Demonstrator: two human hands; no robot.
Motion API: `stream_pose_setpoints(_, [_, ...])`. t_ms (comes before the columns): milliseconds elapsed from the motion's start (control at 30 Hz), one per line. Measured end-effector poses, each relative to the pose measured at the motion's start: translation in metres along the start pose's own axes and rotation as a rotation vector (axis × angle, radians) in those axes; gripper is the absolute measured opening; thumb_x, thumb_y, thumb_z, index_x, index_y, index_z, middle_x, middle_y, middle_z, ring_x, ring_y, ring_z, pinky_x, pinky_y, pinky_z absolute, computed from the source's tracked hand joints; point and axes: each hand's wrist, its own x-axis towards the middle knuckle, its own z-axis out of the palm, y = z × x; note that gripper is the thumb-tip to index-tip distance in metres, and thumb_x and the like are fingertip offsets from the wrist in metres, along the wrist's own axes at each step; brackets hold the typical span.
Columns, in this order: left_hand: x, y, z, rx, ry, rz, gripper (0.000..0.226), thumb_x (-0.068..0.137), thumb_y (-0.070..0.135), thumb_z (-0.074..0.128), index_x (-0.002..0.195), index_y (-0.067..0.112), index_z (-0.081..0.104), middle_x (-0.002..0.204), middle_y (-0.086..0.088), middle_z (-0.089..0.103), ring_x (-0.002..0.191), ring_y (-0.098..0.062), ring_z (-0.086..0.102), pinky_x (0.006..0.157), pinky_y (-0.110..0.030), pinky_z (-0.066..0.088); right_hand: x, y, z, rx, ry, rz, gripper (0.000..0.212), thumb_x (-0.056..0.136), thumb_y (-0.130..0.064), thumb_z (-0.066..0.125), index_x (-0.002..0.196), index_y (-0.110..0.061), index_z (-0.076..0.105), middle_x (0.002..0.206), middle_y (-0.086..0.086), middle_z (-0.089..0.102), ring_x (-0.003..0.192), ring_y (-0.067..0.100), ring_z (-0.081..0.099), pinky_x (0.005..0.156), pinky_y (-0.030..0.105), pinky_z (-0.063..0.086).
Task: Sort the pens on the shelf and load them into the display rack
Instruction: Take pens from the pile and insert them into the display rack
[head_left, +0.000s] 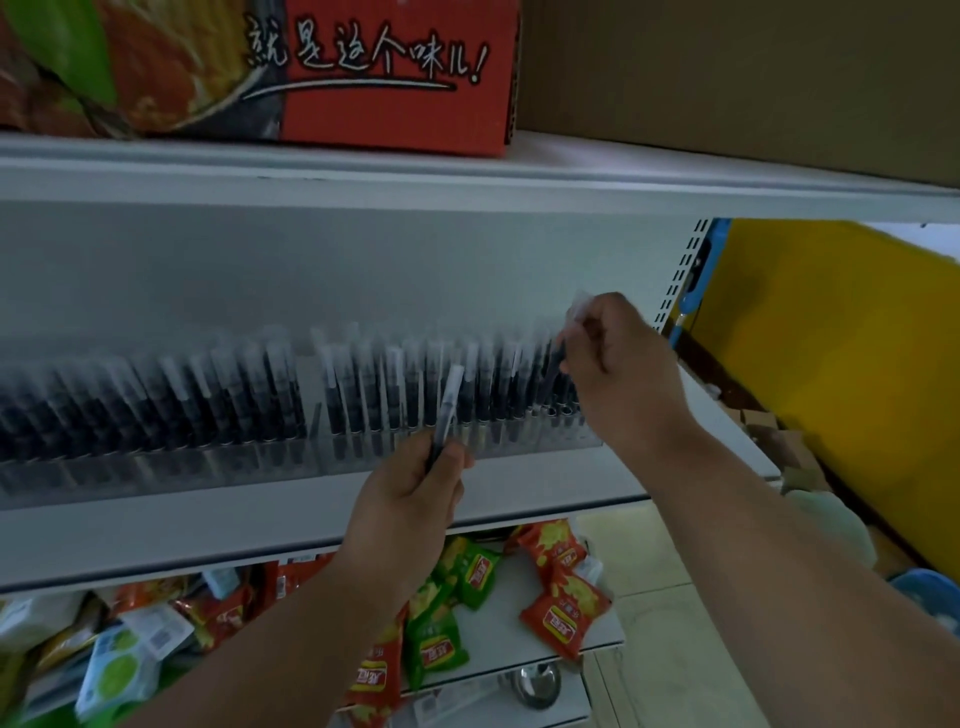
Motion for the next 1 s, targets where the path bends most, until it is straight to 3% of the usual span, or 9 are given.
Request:
stream_pose_setpoints(200, [0.0, 0.001, -0.003, -0.04, 0.012, -0.03, 0.024, 0.103, 0.02, 0.045, 0.091, 0.007, 0.06, 0.058, -0.001, 0.037, 0.049, -0.012, 0.03, 0.045, -0.023, 0.027, -0.019, 0.016, 0.032, -0.117, -0.201, 0.081, 0.017, 0.1, -0.026, 0.049, 0.086, -0.016, 0.046, 0.078, 0.003, 0.061, 0.076, 0.024, 0.063, 0.061, 0.032, 0.046])
stream_pose_setpoints(400, [0.003, 0.008, 0.002, -0.028, -0.013, -0.011, 0.023, 0.103, 0.018, 0.045, 0.087, 0.007, 0.057, 0.065, -0.01, 0.034, 0.051, -0.015, 0.028, 0.048, -0.027, 0.024, -0.025, 0.008, 0.028, -0.122, -0.083, 0.148, 0.022, 0.094, -0.037, 0.061, 0.092, -0.019, 0.049, 0.081, -0.003, 0.058, 0.073, 0.015, 0.055, 0.061, 0.029, 0.044])
stream_pose_setpoints(533, [0.01, 0.01, 0.012, -0.029, -0.097, 0.005, 0.021, 0.102, 0.009, 0.045, 0.082, 0.005, 0.052, 0.065, -0.01, 0.03, 0.051, -0.015, 0.026, 0.046, -0.026, 0.021, -0.034, -0.018, 0.022, 0.17, -0.215, 0.218, 0.014, 0.095, -0.036, 0.058, 0.086, -0.025, 0.061, 0.077, -0.007, 0.065, 0.069, 0.005, 0.06, 0.062, 0.022, 0.049])
stream_pose_setpoints(600, [0.014, 0.007, 0.019, 0.028, -0.175, 0.041, 0.025, 0.101, 0.008, 0.045, 0.077, 0.011, 0.052, 0.062, -0.009, 0.031, 0.052, -0.016, 0.027, 0.048, -0.029, 0.022, -0.034, -0.028, 0.019, 0.421, -0.298, 0.312, 0.015, 0.096, -0.026, 0.06, 0.084, -0.018, 0.065, 0.072, -0.004, 0.067, 0.063, 0.013, 0.062, 0.06, 0.028, 0.054])
stream_pose_setpoints(667, [0.017, 0.005, 0.023, 0.092, -0.223, 0.071, 0.029, 0.1, 0.015, 0.047, 0.072, 0.02, 0.053, 0.06, -0.001, 0.036, 0.054, -0.016, 0.031, 0.05, -0.032, 0.025, -0.033, -0.029, 0.013, 0.555, -0.313, 0.351, 0.017, 0.097, -0.017, 0.06, 0.084, -0.008, 0.065, 0.063, -0.002, 0.064, 0.053, 0.01, 0.056, 0.052, 0.02, 0.045])
stream_pose_setpoints(800, [0.017, 0.002, 0.023, 0.423, -0.199, 0.194, 0.016, 0.099, 0.034, 0.047, 0.087, 0.024, 0.05, 0.066, 0.01, 0.042, 0.057, -0.005, 0.038, 0.056, -0.025, 0.033, -0.031, -0.021, 0.001, 0.642, -0.116, 0.372, 0.015, 0.098, -0.016, 0.057, 0.083, -0.011, 0.061, 0.068, 0.009, 0.066, 0.06, 0.016, 0.06, 0.061, 0.031, 0.042])
stream_pose_setpoints(867, [0.015, -0.001, 0.019, 0.667, -0.113, 0.322, 0.01, 0.097, 0.036, 0.048, 0.103, 0.028, 0.051, 0.089, 0.015, 0.049, 0.078, 0.001, 0.045, 0.07, -0.019, 0.037, -0.023, -0.014, -0.005, 0.621, 0.072, 0.328, 0.014, 0.097, -0.019, 0.058, 0.083, -0.02, 0.054, 0.07, 0.005, 0.067, 0.063, 0.021, 0.063, 0.062, 0.036, 0.043])
stream_pose_setpoints(933, [0.016, -0.004, 0.016, 0.86, -0.033, 0.458, 0.029, 0.096, 0.036, 0.047, 0.12, 0.022, 0.053, 0.112, 0.009, 0.051, 0.104, -0.008, 0.046, 0.09, -0.024, 0.038, -0.016, -0.007, -0.009, 0.533, 0.178, 0.216, 0.013, 0.092, -0.03, 0.059, 0.085, -0.025, 0.049, 0.073, 0.001, 0.067, 0.064, 0.024, 0.065, 0.061, 0.041, 0.047])
stream_pose_setpoints(1000, [0.019, -0.006, 0.015, 0.992, 0.02, 0.566, 0.042, 0.093, 0.039, 0.042, 0.125, 0.015, 0.056, 0.119, 0.0, 0.055, 0.113, -0.019, 0.048, 0.098, -0.033, 0.04, -0.01, -0.002, -0.011, 0.402, 0.202, 0.112, 0.016, 0.091, -0.037, 0.058, 0.09, -0.024, 0.048, 0.076, 0.0, 0.064, 0.068, 0.027, 0.064, 0.063, 0.049, 0.052])
